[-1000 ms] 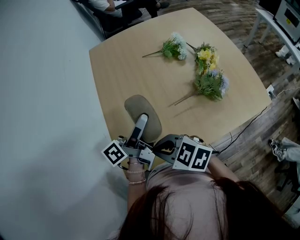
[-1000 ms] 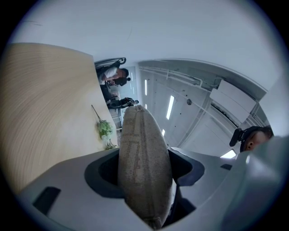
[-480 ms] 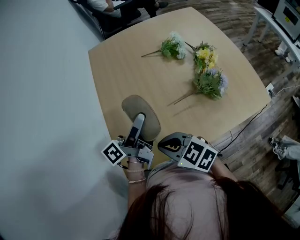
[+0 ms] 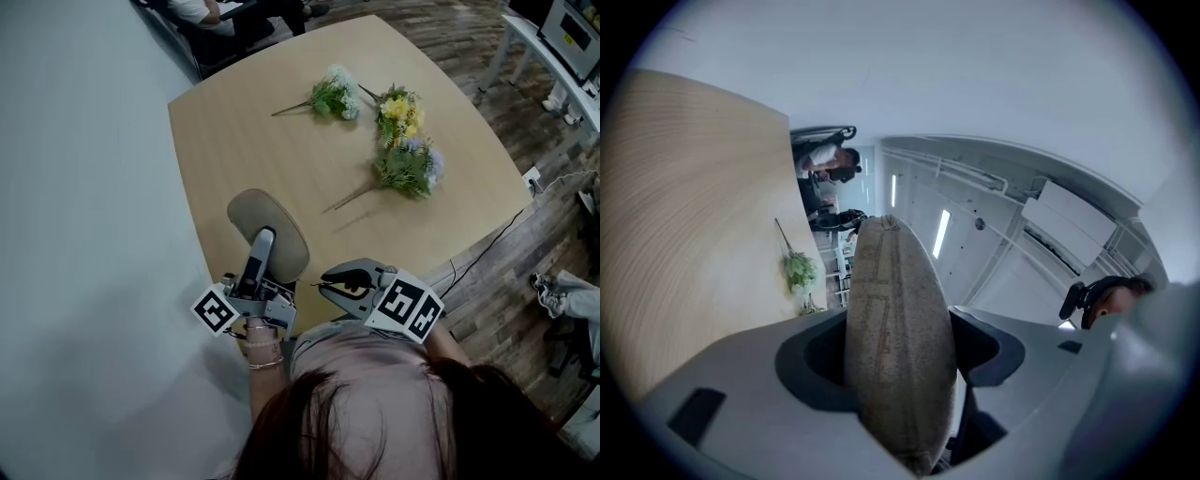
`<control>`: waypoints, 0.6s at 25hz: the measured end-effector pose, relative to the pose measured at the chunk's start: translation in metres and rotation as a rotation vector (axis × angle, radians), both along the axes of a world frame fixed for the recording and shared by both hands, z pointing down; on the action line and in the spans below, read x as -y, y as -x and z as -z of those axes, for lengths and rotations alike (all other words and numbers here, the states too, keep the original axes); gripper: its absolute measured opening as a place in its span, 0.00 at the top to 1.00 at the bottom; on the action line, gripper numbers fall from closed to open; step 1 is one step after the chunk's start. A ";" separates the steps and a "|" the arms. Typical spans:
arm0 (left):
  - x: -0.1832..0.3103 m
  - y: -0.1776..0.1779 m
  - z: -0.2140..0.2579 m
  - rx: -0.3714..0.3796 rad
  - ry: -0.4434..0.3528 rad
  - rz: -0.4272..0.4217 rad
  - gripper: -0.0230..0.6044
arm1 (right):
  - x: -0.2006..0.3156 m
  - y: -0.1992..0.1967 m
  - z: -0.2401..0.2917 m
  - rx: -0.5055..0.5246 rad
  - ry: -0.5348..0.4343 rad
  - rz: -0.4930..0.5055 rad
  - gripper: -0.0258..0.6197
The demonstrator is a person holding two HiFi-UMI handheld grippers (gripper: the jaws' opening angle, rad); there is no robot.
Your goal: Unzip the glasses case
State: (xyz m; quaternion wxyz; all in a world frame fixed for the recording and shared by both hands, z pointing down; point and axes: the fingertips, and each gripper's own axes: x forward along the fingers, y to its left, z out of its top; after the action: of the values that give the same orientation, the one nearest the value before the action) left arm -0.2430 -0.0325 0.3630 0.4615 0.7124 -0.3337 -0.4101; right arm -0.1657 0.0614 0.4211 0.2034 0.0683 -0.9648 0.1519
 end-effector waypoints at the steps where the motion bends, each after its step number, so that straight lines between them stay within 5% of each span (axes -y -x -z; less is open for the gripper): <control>1: -0.001 -0.002 0.001 0.002 -0.004 0.001 0.51 | 0.003 -0.005 0.003 0.013 0.005 -0.016 0.89; 15: -0.017 -0.037 0.022 0.049 -0.021 0.127 0.51 | -0.006 -0.072 0.014 0.021 0.032 0.033 0.88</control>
State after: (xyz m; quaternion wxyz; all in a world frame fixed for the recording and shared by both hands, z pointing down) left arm -0.2056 -0.0153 0.3412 0.4185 0.7044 -0.3852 -0.4247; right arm -0.0932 0.0672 0.4072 0.1968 0.0477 -0.9653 0.1648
